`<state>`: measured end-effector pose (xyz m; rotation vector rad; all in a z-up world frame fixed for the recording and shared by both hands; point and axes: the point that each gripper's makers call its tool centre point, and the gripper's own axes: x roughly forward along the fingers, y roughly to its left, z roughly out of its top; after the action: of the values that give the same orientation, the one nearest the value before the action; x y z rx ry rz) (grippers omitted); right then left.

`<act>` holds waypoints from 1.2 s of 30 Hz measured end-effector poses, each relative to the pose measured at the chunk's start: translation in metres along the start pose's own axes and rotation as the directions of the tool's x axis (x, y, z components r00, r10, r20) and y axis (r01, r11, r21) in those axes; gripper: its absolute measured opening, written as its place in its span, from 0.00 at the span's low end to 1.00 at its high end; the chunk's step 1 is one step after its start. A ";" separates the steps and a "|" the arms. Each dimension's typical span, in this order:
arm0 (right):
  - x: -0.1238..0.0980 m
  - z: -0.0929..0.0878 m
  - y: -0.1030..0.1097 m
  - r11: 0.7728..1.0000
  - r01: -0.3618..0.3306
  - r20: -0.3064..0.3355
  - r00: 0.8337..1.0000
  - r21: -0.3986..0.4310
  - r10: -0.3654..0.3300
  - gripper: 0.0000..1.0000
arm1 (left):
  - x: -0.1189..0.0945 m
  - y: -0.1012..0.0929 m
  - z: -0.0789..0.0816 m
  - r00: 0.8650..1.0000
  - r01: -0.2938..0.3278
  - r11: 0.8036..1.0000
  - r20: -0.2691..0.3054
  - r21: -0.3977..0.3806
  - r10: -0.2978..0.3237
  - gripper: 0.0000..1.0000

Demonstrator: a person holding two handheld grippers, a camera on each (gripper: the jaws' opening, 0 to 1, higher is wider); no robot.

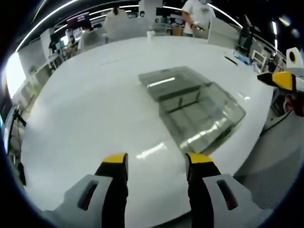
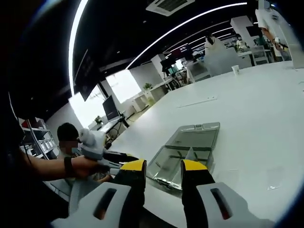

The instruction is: Insert the divider into the dual guide fixture by aligning both edges with the guide slots and pushing it downward to the bottom, including one-sided entry, uneven engagement, binding, and posture correction.

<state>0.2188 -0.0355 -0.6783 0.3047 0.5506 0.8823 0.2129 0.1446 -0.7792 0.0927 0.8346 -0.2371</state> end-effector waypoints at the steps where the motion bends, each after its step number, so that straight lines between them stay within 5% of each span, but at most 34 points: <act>1: 0.000 -0.001 0.000 1.000 -0.001 -0.003 1.000 0.003 0.001 0.25 | 0.001 0.000 0.000 1.000 0.000 1.000 -0.001 0.003 0.000 0.46; 36: 0.005 -0.010 0.002 0.999 -0.020 -0.040 0.999 0.028 0.021 0.25 | 0.035 0.006 -0.012 0.995 0.040 0.995 -0.090 0.087 -0.032 0.46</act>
<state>0.2143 -0.0301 -0.6874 0.3184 0.5987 0.9028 0.2286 0.1466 -0.8132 0.1726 0.9148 -0.3062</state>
